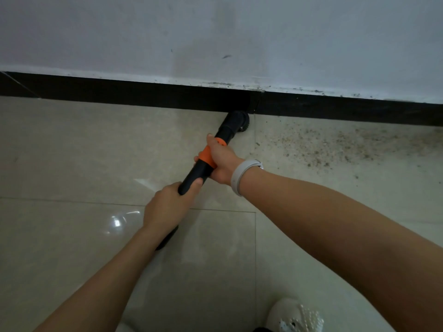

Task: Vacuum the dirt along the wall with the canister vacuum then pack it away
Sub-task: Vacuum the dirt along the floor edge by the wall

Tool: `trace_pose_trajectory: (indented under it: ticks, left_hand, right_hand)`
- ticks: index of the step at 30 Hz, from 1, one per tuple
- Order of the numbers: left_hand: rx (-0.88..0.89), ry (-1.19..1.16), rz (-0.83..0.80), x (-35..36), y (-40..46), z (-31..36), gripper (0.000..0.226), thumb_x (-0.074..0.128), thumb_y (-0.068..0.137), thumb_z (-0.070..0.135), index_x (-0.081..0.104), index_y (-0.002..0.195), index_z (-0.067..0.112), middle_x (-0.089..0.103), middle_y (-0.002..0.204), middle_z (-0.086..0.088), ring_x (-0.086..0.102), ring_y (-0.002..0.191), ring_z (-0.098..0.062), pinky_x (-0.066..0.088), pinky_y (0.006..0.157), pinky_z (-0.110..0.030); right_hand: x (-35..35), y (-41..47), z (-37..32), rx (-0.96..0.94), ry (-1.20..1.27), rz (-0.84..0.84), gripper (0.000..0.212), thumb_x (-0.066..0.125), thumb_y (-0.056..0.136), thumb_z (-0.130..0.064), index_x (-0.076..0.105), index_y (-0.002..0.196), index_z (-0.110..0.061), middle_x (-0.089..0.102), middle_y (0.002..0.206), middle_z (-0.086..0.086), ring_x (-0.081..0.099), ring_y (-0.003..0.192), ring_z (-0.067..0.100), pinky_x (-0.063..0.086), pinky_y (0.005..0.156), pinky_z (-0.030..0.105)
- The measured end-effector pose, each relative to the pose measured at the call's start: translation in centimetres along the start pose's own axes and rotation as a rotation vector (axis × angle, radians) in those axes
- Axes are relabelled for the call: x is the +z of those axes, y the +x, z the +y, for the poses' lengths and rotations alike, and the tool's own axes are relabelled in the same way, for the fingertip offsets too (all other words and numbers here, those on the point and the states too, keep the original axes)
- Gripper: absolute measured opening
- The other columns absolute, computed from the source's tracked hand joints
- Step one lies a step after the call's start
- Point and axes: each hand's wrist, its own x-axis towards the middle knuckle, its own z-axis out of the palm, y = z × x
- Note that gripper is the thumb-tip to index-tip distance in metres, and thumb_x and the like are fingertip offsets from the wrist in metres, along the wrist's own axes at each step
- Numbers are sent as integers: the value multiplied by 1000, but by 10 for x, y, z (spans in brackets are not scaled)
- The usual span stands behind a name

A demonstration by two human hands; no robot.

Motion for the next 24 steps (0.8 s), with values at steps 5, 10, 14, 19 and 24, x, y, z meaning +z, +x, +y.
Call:
trace_pose_trajectory:
  ticks: [5,10,14,19,24]
  left_hand:
    - [45,36,-57,10,5,22,56,36,77,75,58,73,23,65,64,-3,64,62,-23,51,65,-33]
    - [75,86,-60,4,3,18,57,37,79,73,58,73,21,64,63,-3,62,58,-20,44,55,-27]
    - [90,148,-57,-6,-1,13,58,37,79,73,58,74,20,63,62,-1,61,57,-19,38,51,-27]
    - [67,128,-75,-10,-11,0,55,39,79,72,57,73,21,62,61,-2,62,56,-20,42,52,-28]
    - [35,84,-103,-9,-22,-16,52,41,79,70,58,70,23,61,55,1,61,53,-19,46,56,-30]
  right_hand:
    - [-25,-5,-15,-6,56,42,34,54,94,-35,38,112,-11,54,79,10,58,63,23,51,62,40]
    - [-25,-12,-11,7,77,19,33,55,94,-34,41,110,-9,55,82,11,60,66,24,50,66,41]
    - [-21,-20,-7,33,83,-1,26,55,94,-33,40,88,-13,55,85,12,60,66,24,50,65,41]
    - [-9,-25,10,21,90,56,37,55,94,-35,42,116,-8,53,81,9,59,62,22,51,56,36]
    - [-6,-28,30,18,74,143,39,54,94,-37,39,118,-11,54,79,7,59,56,18,51,50,32]
